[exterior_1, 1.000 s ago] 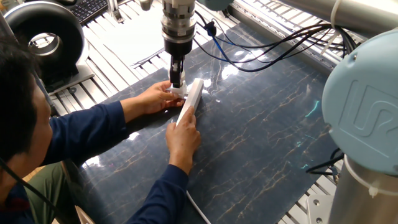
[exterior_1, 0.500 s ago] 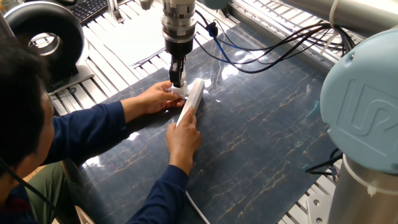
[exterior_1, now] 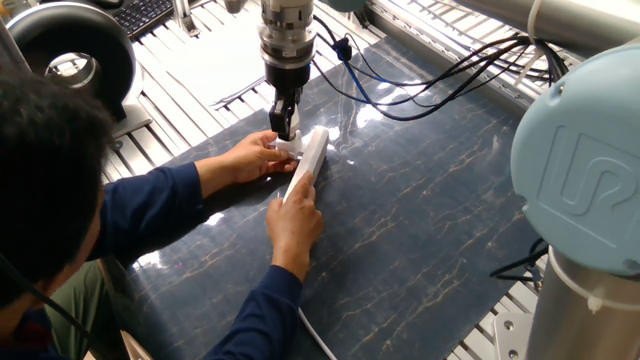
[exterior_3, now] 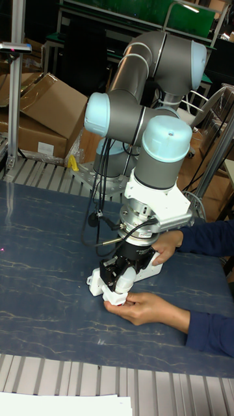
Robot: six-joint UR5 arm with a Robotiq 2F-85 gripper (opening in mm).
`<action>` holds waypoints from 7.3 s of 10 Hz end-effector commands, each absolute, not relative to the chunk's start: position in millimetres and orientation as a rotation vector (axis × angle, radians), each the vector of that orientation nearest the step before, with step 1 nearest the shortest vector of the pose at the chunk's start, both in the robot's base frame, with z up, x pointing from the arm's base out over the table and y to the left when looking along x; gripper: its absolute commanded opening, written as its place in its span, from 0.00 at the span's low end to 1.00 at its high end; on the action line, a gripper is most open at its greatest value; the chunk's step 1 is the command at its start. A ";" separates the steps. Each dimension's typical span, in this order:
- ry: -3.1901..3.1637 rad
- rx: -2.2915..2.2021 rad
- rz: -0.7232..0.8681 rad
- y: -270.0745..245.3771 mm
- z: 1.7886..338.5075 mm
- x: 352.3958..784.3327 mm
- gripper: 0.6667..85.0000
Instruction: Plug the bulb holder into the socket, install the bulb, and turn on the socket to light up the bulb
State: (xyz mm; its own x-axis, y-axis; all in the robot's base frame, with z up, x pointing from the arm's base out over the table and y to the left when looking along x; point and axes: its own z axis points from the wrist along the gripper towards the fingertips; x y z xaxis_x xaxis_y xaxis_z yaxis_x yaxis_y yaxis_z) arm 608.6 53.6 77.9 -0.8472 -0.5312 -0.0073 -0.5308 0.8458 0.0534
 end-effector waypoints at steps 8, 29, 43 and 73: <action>-3.061 0.387 -0.138 65.4 80.8 607.7 0.00; -3.049 -0.631 -0.114 63.4 75.5 642.7 0.00; -3.191 -0.408 -0.119 63.3 77.4 681.2 0.89; -3.080 0.369 0.153 27.3 113.0 669.7 0.00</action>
State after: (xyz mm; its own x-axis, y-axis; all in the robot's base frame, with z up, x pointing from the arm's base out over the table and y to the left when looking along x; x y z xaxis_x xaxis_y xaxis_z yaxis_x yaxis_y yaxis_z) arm 670.7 36.7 108.9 -0.9805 -0.1932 0.0372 -0.1955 0.9778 -0.0760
